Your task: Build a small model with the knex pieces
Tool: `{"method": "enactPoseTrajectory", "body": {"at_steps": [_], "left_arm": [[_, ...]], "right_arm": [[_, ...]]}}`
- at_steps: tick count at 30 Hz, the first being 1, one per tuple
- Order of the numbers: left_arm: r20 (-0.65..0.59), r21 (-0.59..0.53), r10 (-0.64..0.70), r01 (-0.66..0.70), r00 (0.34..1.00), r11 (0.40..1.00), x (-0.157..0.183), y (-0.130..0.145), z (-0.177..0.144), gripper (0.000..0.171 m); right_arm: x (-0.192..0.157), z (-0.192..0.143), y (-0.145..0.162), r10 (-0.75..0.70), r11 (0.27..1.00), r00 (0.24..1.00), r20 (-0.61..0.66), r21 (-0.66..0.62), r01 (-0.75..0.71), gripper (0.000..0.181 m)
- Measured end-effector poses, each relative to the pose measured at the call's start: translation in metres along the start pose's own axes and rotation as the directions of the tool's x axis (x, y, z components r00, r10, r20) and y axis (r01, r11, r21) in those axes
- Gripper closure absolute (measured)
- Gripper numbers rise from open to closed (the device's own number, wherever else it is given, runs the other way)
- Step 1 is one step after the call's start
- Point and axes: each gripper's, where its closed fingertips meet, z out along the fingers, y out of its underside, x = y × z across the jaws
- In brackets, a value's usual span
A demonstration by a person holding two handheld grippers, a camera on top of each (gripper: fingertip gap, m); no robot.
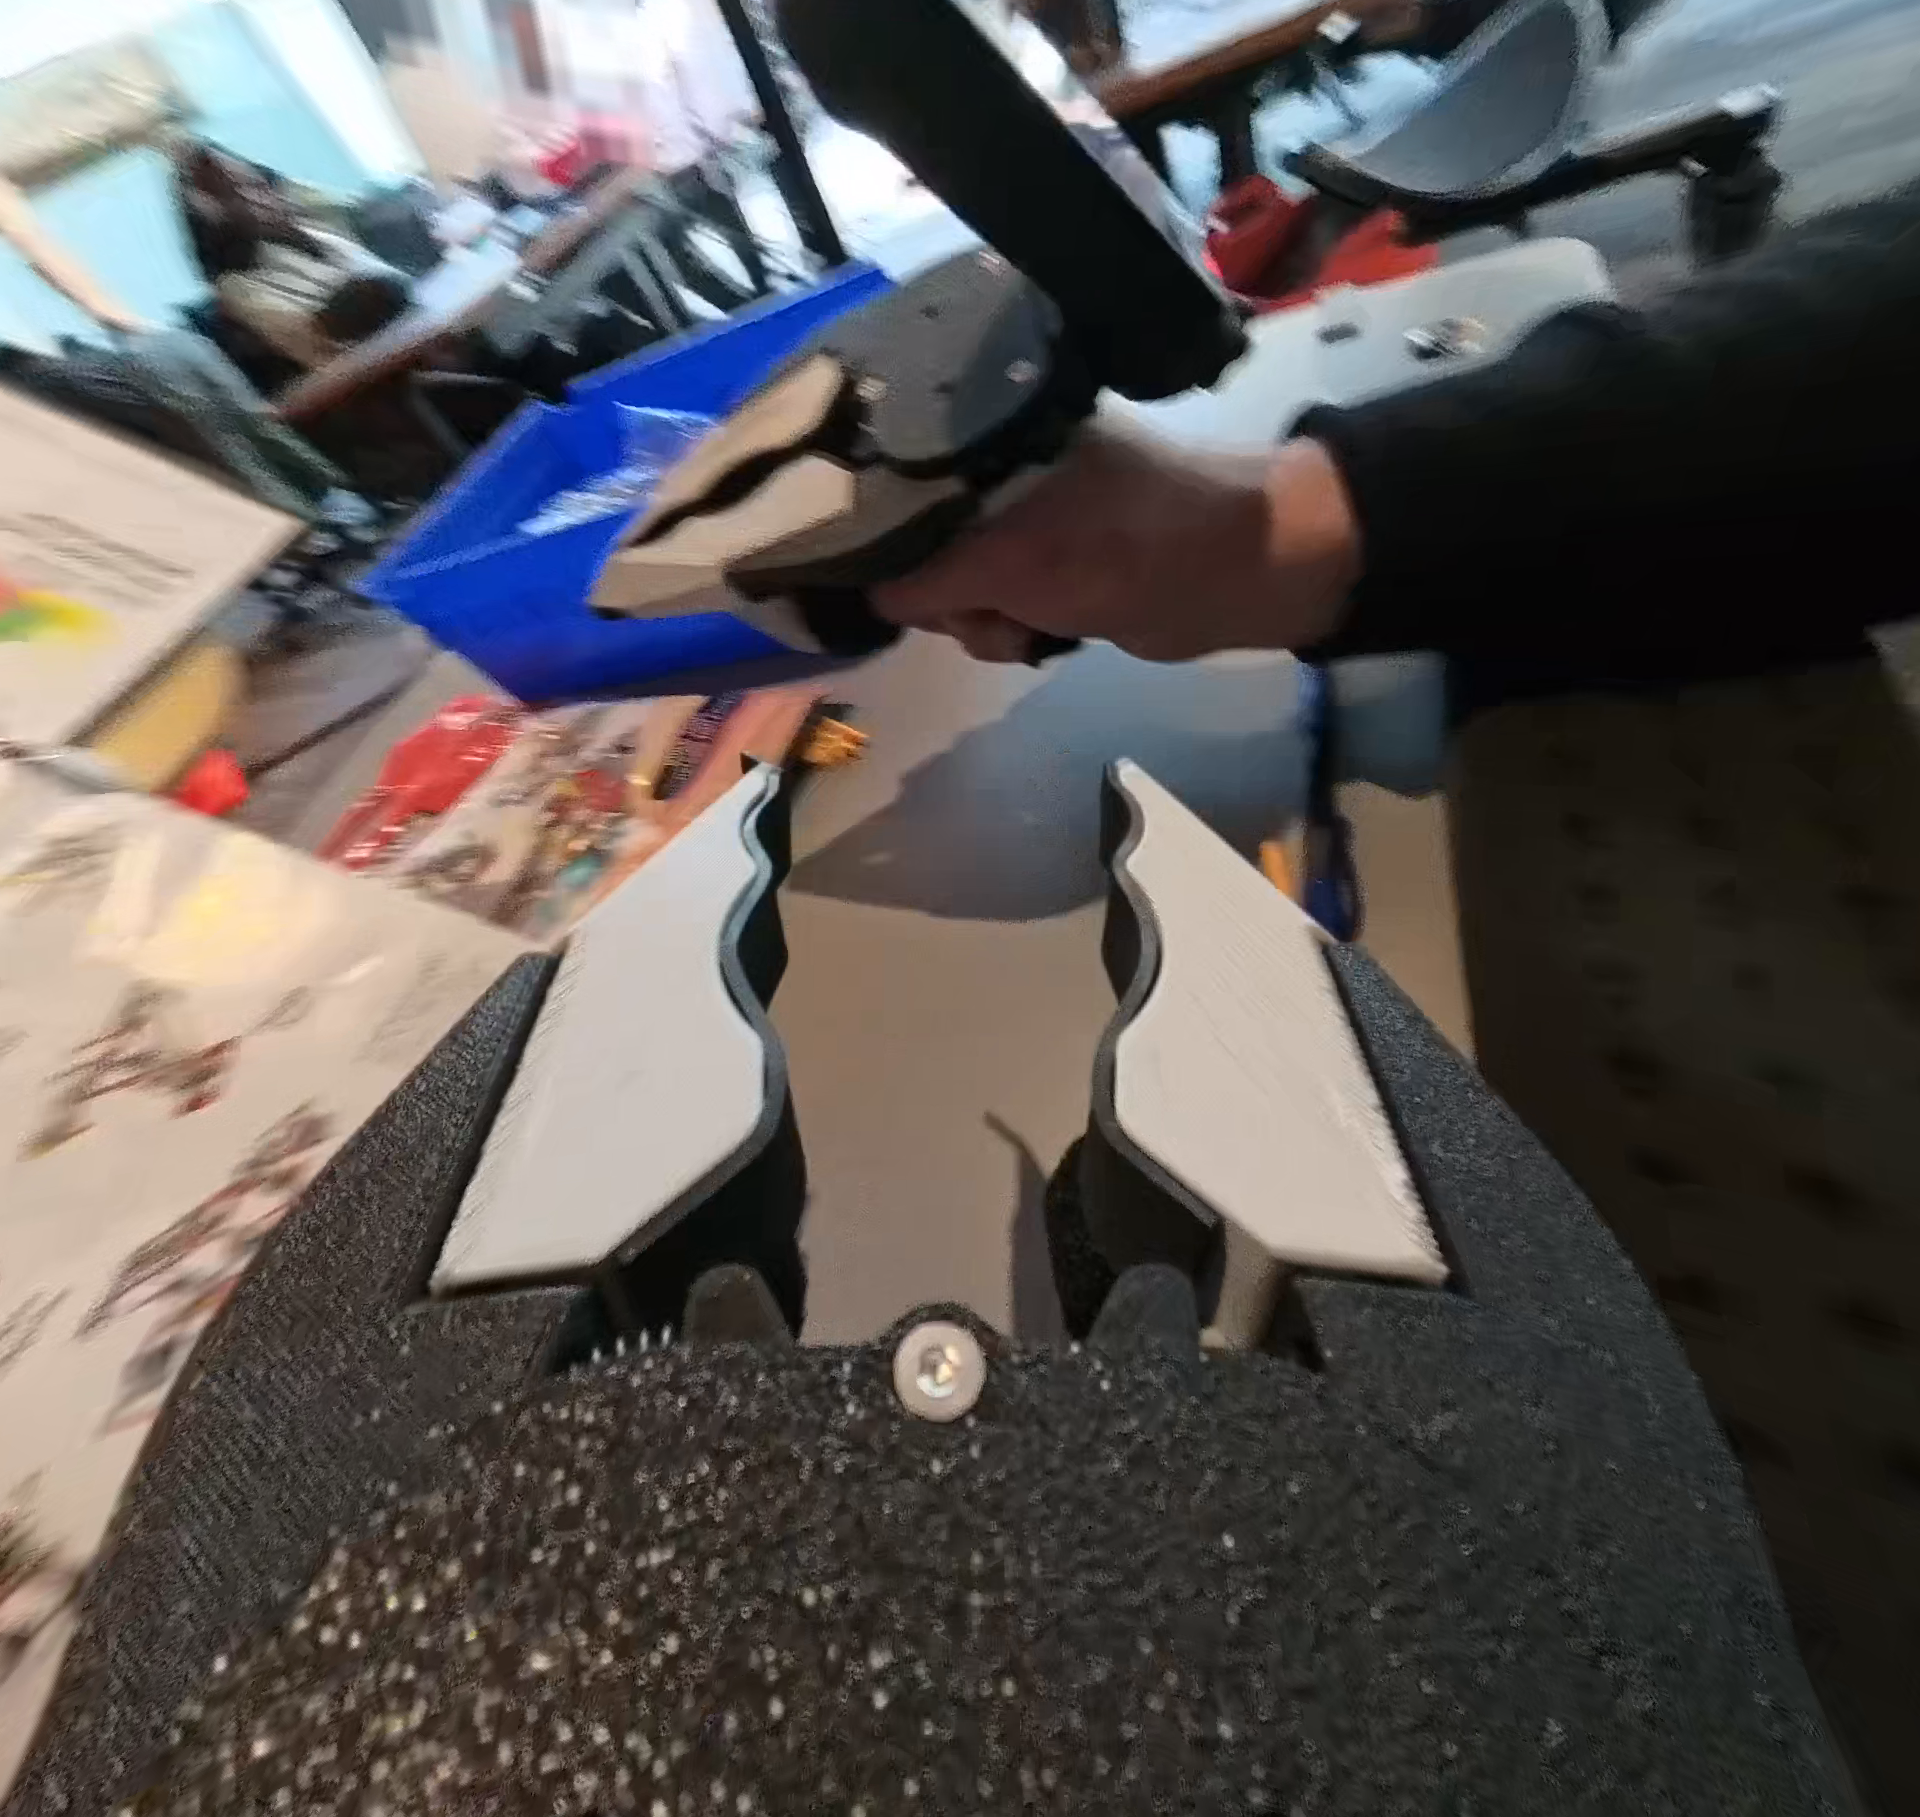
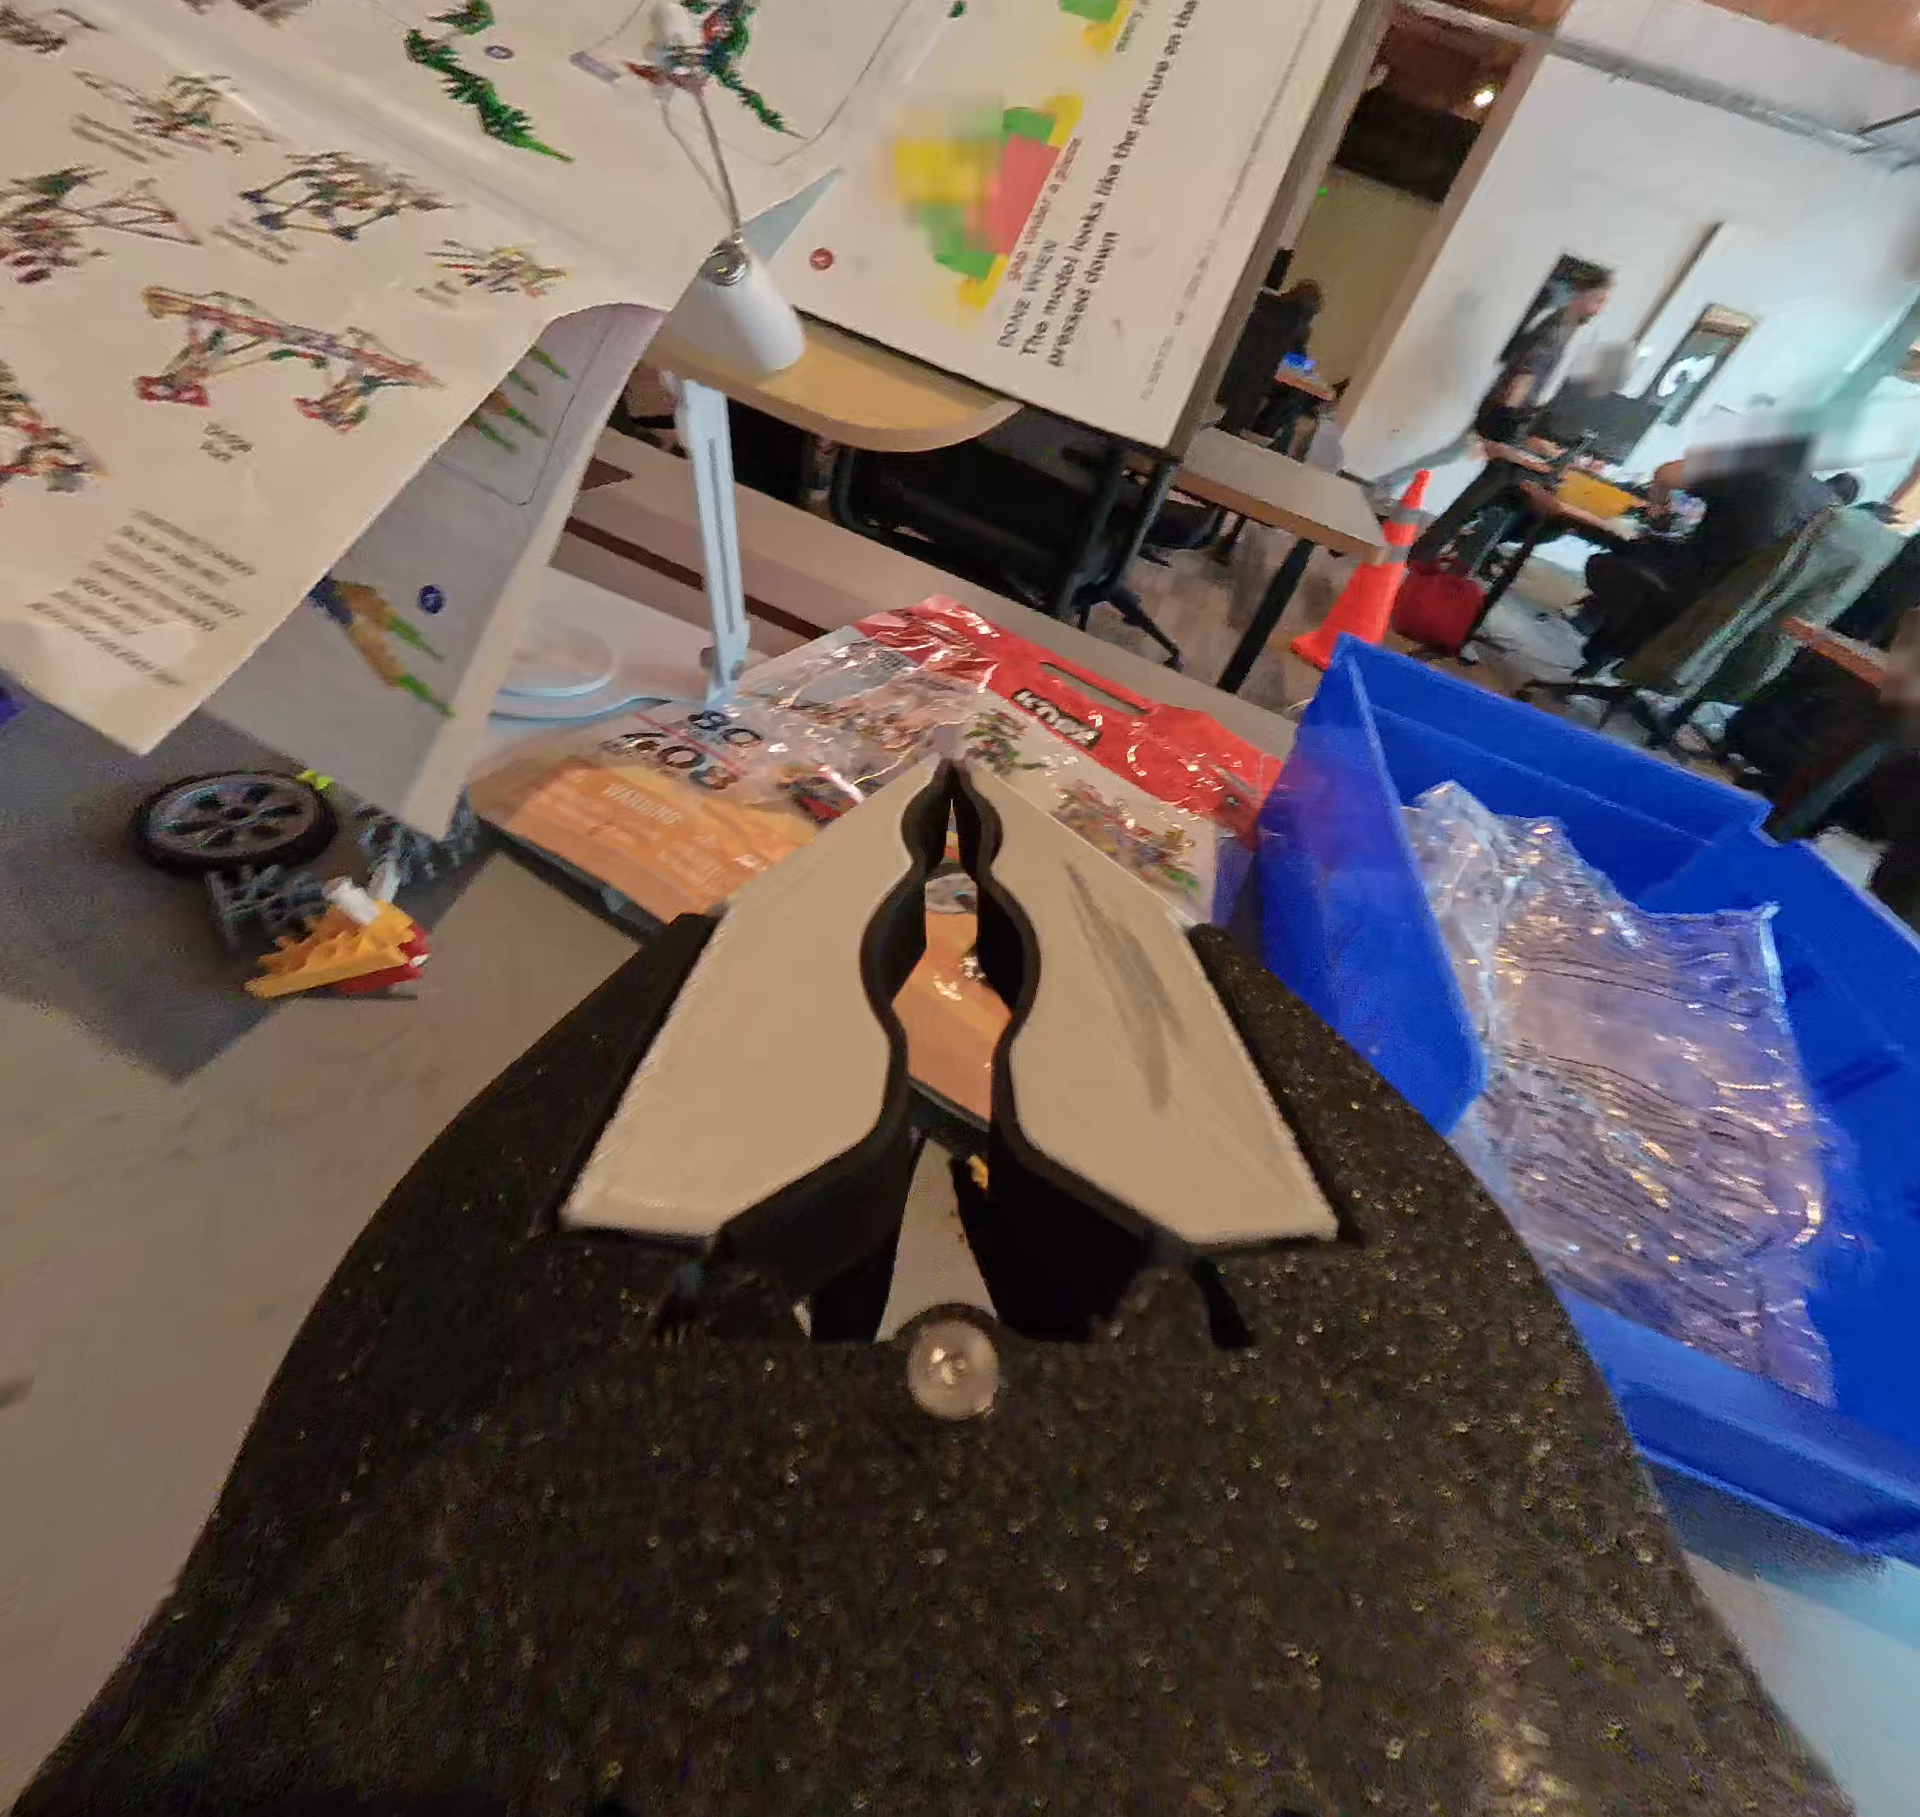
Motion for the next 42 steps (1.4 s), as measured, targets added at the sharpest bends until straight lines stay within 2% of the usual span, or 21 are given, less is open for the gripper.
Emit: {"method": "enactPoseTrajectory", "body": {"at_steps": [2, 5, 8, 9, 10, 11, 14, 16, 18, 20, 21, 24, 26, 31, 34, 39, 40, 41, 42], "left_arm": [[-0.083, -0.052, 0.008, -0.012, 0.997, 0.999, 0.014, 0.01, 0.011, 0.115], [-0.15, -0.076, 0.01, -0.022, 0.989, 0.997, 0.025, 0.008, 0.012, 0.117], [-0.19, -0.101, 0.024, -0.044, 0.982, 0.994, 0.029, 0.01, 0.003, 0.117], [-0.195, -0.115, 0.021, -0.044, 0.981, 0.992, 0.028, 0.013, 0.0, 0.115], [-0.209, -0.136, 0.015, -0.044, 0.978, 0.99, 0.028, 0.016, -0.004, 0.113], [-0.214, -0.145, 0.022, -0.054, 0.977, 0.988, 0.028, 0.018, -0.009, 0.113], [-0.214, -0.144, 0.042, -0.074, 0.976, 0.987, 0.027, 0.018, -0.022, 0.113], [-0.141, -0.185, 0.023, -0.049, 0.99, 0.981, 0.008, 0.016, -0.019, 0.113], [-0.134, -0.154, -0.007, -0.014, 0.991, 0.988, 0.001, 0.0, -0.015, 0.113], [-0.126, -0.108, 0.03, -0.044, 0.992, 0.993, -0.002, -0.015, -0.015, 0.116], [-0.117, -0.12, 0.05, -0.064, 0.992, 0.991, -0.004, -0.016, -0.013, 0.117], [-0.116, -0.148, 0.046, -0.063, 0.992, 0.987, -0.006, -0.013, -0.01, 0.117], [-0.13, -0.172, 0.041, -0.063, 0.991, 0.983, -0.002, -0.004, -0.011, 0.12], [-0.274, -0.251, -0.029, -0.042, 0.961, 0.967, 0.03, 0.026, -0.001, 0.125], [-0.362, -0.257, -0.078, -0.019, 0.929, 0.966, 0.058, 0.028, 0.016, 0.127], [-0.483, -0.287, -0.1, -0.049, 0.87, 0.957, 0.102, 0.026, 0.053, 0.134], [-0.493, -0.3, -0.098, -0.063, 0.864, 0.952, 0.108, 0.026, 0.061, 0.135], [-0.5, -0.306, -0.089, -0.079, 0.861, 0.949, 0.113, 0.027, 0.068, 0.137], [-0.514, -0.314, -0.097, -0.082, 0.852, 0.946, 0.118, 0.027, 0.075, 0.139]], "right_arm": [[-0.003, -0.001, 0.003, 0.027, 1.0, 0.999, 0.028, -0.015, -0.027, 0.181], [0.011, -0.013, -0.012, 0.079, 0.997, 0.996, 0.029, 0.012, -0.08, 0.179], [0.032, -0.046, -0.025, 0.128, 0.991, 0.989, 0.067, -0.037, -0.126, 0.161], [0.035, -0.062, -0.023, 0.144, 0.988, 0.984, 0.103, -0.079, -0.136, 0.16], [0.038, -0.078, -0.02, 0.154, 0.982, 0.979, 0.132, -0.127, -0.137, 0.151], [0.043, -0.094, -0.014, 0.152, 0.976, 0.978, 0.14, -0.176, -0.126, 0.139], [0.039, -0.139, 0.02, 0.122, 0.932, 0.97, 0.211, -0.361, -0.038, 0.137], [0.034, -0.162, 0.048, 0.119, 0.882, 0.968, 0.219, -0.472, -0.002, 0.137], [0.027, -0.179, 0.074, 0.135, 0.829, 0.968, 0.21, -0.56, 0.005, 0.137], [0.016, -0.192, 0.096, 0.18, 0.786, 0.961, 0.211, -0.618, -0.011, 0.137], [0.012, -0.197, 0.105, 0.194, 0.769, 0.959, 0.206, -0.639, -0.018, 0.137], [0.01, -0.205, 0.121, 0.24, 0.742, 0.959, 0.15, -0.665, -0.081, 0.138], [0.011, -0.207, 0.126, 0.246, 0.733, 0.961, 0.124, -0.673, -0.101, 0.145], [0.016, -0.207, 0.142, 0.227, 0.704, 0.969, 0.096, -0.704, -0.095, 0.153], [0.016, -0.202, 0.15, 0.237, 0.698, 0.967, 0.09, -0.709, -0.105, 0.162], [0.019, -0.198, 0.15, 0.224, 0.715, 0.97, 0.095, -0.692, -0.097, 0.165], [0.018, -0.198, 0.15, 0.221, 0.721, 0.97, 0.1, -0.687, -0.093, 0.168], [0.018, -0.197, 0.149, 0.215, 0.729, 0.971, 0.106, -0.679, -0.087, 0.181], [0.018, -0.196, 0.148, 0.206, 0.735, 0.972, 0.11, -0.673, -0.079, 0.181]]}}
